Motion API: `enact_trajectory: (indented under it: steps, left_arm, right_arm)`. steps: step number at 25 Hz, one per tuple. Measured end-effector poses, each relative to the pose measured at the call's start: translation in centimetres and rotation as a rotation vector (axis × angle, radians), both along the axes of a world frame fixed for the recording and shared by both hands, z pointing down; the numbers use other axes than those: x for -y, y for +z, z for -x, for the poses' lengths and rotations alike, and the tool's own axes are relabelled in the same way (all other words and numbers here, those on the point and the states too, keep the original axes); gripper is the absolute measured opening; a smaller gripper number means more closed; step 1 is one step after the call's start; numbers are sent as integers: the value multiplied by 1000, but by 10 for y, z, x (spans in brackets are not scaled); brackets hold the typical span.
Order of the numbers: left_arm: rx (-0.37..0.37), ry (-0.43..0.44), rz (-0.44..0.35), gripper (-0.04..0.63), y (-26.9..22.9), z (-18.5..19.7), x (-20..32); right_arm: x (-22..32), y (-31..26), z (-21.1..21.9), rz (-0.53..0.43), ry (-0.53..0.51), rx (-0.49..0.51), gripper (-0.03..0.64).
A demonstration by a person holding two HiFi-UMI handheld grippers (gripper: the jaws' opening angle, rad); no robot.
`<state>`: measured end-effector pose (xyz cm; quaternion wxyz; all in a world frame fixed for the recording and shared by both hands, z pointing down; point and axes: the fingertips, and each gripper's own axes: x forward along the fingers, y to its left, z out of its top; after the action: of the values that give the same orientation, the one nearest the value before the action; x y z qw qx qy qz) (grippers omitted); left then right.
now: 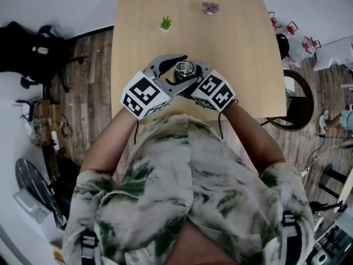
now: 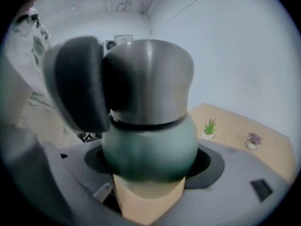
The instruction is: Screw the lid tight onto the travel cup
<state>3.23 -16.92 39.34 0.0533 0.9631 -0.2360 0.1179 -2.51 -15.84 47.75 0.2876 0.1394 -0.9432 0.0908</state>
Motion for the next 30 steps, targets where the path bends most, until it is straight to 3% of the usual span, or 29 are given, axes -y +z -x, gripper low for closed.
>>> enact_trajectory:
  steps: [7, 11, 17, 25, 30]
  left_arm:
    - [-17, 164, 22, 273, -2, -1, -14]
    - [-32, 197, 39, 272, -1, -1, -17]
    - [-12, 61, 21, 275, -2, -4, -6]
    - [3, -175, 23, 275, -4, 3, 9]
    - [-22, -247, 26, 275, -2, 3, 13]
  right_arm:
    - [-15, 0, 0, 3, -116, 9, 403]
    - [-19, 1, -3, 3, -146, 2, 403]
    - [-7, 2, -8, 35, -64, 38, 403]
    - [15, 5, -11, 25, 95, 11, 403]
    - [15, 5, -5, 42, 124, 35, 403]
